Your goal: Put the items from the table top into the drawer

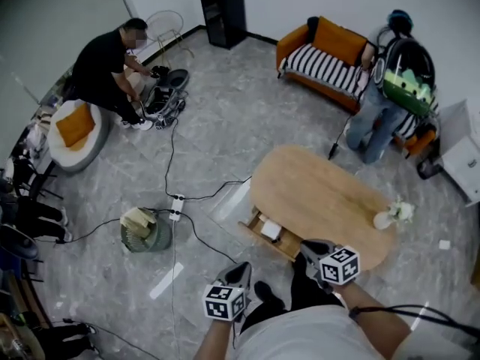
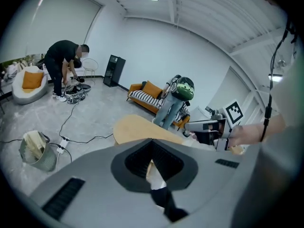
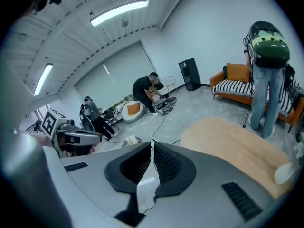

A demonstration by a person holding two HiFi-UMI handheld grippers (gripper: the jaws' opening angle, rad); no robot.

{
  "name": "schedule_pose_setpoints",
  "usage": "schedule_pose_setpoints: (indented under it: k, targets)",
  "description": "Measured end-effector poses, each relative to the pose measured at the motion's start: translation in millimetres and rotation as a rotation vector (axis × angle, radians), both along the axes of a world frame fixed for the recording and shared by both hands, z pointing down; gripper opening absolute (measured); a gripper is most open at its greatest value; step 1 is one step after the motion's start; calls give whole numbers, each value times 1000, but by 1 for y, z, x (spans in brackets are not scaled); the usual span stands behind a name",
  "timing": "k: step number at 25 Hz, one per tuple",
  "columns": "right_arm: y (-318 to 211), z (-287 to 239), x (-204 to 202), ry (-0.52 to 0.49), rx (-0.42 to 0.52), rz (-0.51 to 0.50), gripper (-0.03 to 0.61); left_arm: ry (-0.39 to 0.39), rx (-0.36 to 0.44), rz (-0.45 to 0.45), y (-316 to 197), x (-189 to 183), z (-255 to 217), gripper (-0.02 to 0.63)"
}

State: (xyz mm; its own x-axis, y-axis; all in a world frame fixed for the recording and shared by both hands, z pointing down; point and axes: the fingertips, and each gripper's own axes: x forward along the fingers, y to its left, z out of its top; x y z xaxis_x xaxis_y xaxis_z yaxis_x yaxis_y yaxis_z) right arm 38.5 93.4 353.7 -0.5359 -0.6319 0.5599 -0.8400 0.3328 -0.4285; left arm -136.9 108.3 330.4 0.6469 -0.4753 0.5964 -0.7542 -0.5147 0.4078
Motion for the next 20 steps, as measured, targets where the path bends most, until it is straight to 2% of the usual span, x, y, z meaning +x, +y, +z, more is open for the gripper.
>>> schedule_pose_setpoints:
  k: [4,9,20]
  targets:
    - [14,-4,-6,-6,1,11,44,7,14,7,2,-5,-10,0]
    - [18,-11,10,13,1,16,44,-10,34,-35,2,-6,-19,0]
    - [15,-29,35,18,49,-53,43,-18,47,-125,18,10,-23,0]
